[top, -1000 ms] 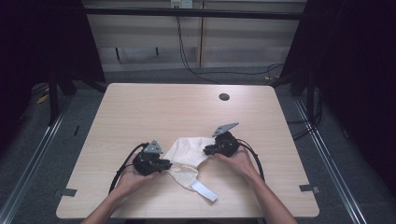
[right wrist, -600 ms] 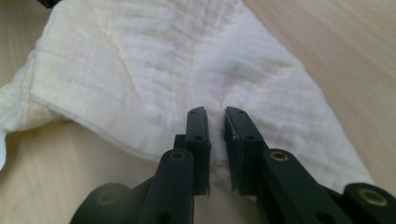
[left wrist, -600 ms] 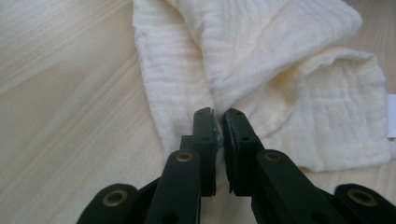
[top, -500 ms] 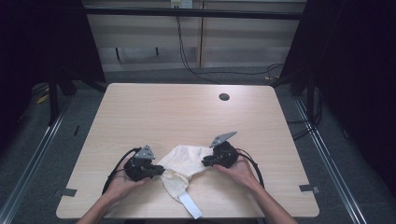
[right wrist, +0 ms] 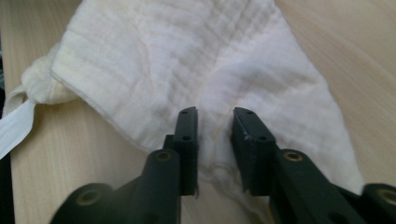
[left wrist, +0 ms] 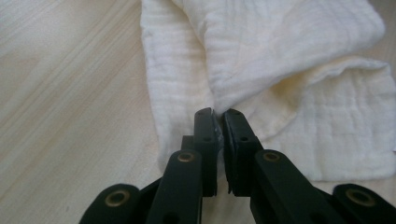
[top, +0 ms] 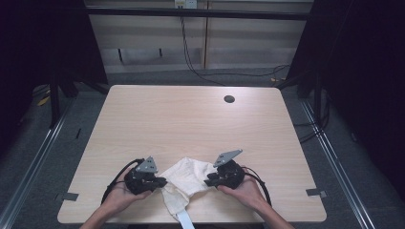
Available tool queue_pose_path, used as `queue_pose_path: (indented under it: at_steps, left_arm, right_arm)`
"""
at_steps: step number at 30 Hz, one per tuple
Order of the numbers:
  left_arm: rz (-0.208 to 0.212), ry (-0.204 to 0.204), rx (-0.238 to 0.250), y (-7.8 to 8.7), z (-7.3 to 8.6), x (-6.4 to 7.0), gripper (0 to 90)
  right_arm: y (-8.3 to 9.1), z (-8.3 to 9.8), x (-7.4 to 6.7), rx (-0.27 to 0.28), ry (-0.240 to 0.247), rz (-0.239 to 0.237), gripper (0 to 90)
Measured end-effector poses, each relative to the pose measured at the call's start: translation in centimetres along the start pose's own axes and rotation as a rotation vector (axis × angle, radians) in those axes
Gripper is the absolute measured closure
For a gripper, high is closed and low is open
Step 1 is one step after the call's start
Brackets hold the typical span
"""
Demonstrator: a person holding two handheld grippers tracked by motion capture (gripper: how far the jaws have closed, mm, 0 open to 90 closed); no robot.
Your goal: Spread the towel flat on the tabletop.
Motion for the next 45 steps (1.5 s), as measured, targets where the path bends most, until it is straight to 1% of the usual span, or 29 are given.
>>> queue_pose_path:
  at_steps: [1,2,3,5,7,10,11,12,15,16,17,19,21,22,24,26,27,29,30,31,34,36,38,39,40,41,42,43,45]
  left_arm:
    - [-0.009,0.013,0.008,0.0,0.0,-0.3,84.7]
    - [-0.012,0.026,0.011,0.1,0.0,-0.6,84.7]
    - [-0.016,0.03,0.016,0.2,0.0,-0.9,84.7]
    - [-0.023,0.033,0.016,0.5,0.0,-1.5,84.7]
    - [-0.025,0.051,0.035,0.4,-0.1,-2.0,84.7]
    - [-0.022,0.071,0.053,0.3,-0.2,-2.3,83.3]
    - [-0.032,0.071,0.047,0.5,-0.2,-2.4,82.3]
    - [-0.023,0.077,0.063,0.6,-0.2,-2.3,80.6]
    - [-0.023,0.096,0.101,1.7,-0.3,-2.0,68.7]
    - [-0.023,0.096,0.101,1.7,-0.3,-2.0,65.5]
    - [-0.017,0.09,0.151,2.8,-0.5,-1.6,63.2]
    - [-0.013,0.074,0.201,3.7,-0.8,-0.7,60.7]
    - [0.024,0.032,0.237,4.3,-1.2,0.7,62.7]
    - [0.033,0.005,0.241,4.3,-1.4,1.3,64.6]
    - [0.065,-0.045,0.23,3.8,-1.9,2.6,68.9]
    - [0.09,-0.073,0.212,2.9,-2.4,3.6,69.5]
    - [0.088,-0.093,0.191,2.5,-2.5,3.9,69.4]
    - [0.116,-0.111,0.163,1.7,-2.9,4.3,68.4]
    - [0.114,-0.119,0.154,1.3,-3.1,4.4,67.8]
    - [0.13,-0.121,0.142,0.9,-3.3,4.6,67.9]
    - [0.108,-0.145,0.095,-0.1,-3.7,4.6,69.7]
    - [0.11,-0.138,0.09,-0.6,-4.0,4.6,67.9]
    - [0.105,-0.121,0.092,-1.1,-4.4,4.5,59.5]
    - [0.1,-0.13,0.081,-1.3,-4.6,4.6,56.0]
    - [0.108,-0.142,0.083,-1.5,-4.8,4.6,54.5]
    - [0.098,-0.145,0.076,-1.7,-5.0,4.5,54.0]
    - [0.083,-0.131,0.072,-1.9,-5.1,4.4,54.3]
    - [0.08,-0.13,0.06,-2.1,-5.2,4.1,55.9]
    - [0.062,-0.105,0.077,-2.0,-5.4,3.6,65.2]
  right_arm:
    - [0.3,-0.1,0.1,0.016,-0.006,-0.005,65.7]
    - [0.9,-0.2,0.4,0.03,-0.021,0.006,63.2]
    - [1.5,-0.2,0.8,0.043,-0.051,0.012,61.3]
    - [3.1,-0.1,1.9,0.095,-0.082,0.007,60.4]
    - [4.6,0.4,2.8,0.141,-0.116,0.019,61.5]
    - [6.2,1.3,3.7,0.163,-0.119,0.064,63.9]
    - [6.6,1.7,3.8,0.174,-0.122,0.061,64.6]
    - [7.0,2.0,3.9,0.181,-0.123,0.07,64.5]
    - [7.7,3.3,4.1,0.193,-0.135,0.084,64.4]
    - [7.8,3.7,4.1,0.197,-0.139,0.085,64.3]
    - [7.7,4.0,3.9,0.197,-0.138,0.082,64.0]
    - [7.4,3.9,3.5,0.19,-0.116,0.069,62.6]
    - [6.9,3.5,3.0,0.17,-0.101,0.061,62.0]
    - [6.6,3.2,2.9,0.164,-0.094,0.059,61.5]
    - [6.2,2.8,2.8,0.161,-0.087,0.053,61.1]
    - [6.0,2.7,2.7,0.158,-0.084,0.057,60.5]
    - [5.9,2.6,2.7,0.156,-0.084,0.053,60.4]
    - [5.9,2.7,2.8,0.156,-0.085,0.055,59.4]
    - [5.9,2.8,2.8,0.155,-0.09,0.054,59.0]
    - [5.8,2.8,2.9,0.156,-0.09,0.054,58.9]
    - [5.7,3.0,3.0,0.152,-0.09,0.056,57.6]
    - [5.6,3.0,2.9,0.144,-0.082,0.055,57.4]
    - [5.5,3.0,2.9,0.14,-0.078,0.056,57.1]
    - [5.4,3.0,2.9,0.137,-0.08,0.053,57.0]
    - [5.3,3.0,2.9,0.134,-0.08,0.052,56.8]
    - [5.3,3.0,2.9,0.13,-0.082,0.056,56.7]
    - [5.3,3.0,3.0,0.132,-0.08,0.052,56.6]
    - [5.2,2.9,3.0,0.133,-0.08,0.051,56.6]
    - [5.3,2.9,3.0,0.132,-0.08,0.056,56.6]
Point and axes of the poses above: each handheld gripper's, and its own axes: y roughly backward along the jaws, z roughly out of its underside, x roughly to its right, the point moved 5 cm from there along -y, roughly forward along the jaws, and after that the axes turned 10 degrees about -x, right-handed, at the moved point
